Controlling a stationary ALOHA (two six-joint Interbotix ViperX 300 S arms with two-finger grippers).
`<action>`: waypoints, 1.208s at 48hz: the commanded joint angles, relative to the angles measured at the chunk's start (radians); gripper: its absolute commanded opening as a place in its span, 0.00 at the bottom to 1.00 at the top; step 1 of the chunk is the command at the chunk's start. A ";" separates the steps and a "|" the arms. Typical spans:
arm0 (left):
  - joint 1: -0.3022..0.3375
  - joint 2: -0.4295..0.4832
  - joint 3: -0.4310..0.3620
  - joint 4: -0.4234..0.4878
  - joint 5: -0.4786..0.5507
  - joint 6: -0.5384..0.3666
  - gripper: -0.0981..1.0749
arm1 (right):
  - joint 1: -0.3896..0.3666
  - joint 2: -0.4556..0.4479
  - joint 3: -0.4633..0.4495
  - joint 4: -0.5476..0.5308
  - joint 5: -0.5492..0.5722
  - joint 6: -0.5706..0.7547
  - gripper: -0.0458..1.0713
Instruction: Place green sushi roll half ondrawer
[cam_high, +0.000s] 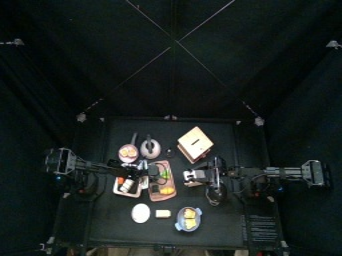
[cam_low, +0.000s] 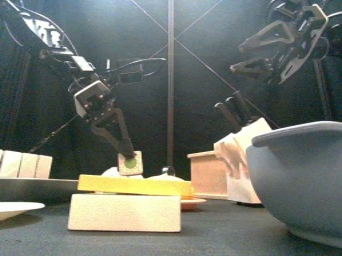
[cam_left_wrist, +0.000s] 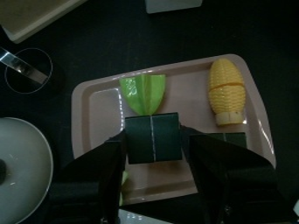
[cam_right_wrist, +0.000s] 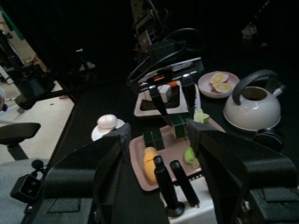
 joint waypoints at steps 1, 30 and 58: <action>-0.003 -0.025 -0.026 0.000 -0.003 0.002 0.68 | -0.002 -0.003 -0.008 0.002 -0.003 0.000 0.83; 0.095 -0.046 -0.252 -0.031 0.000 -0.014 0.68 | -0.043 -0.009 0.014 0.057 0.101 0.009 0.83; 0.287 0.247 -0.669 -0.135 0.086 -0.006 0.68 | -0.089 -0.052 0.067 0.126 0.244 0.011 0.83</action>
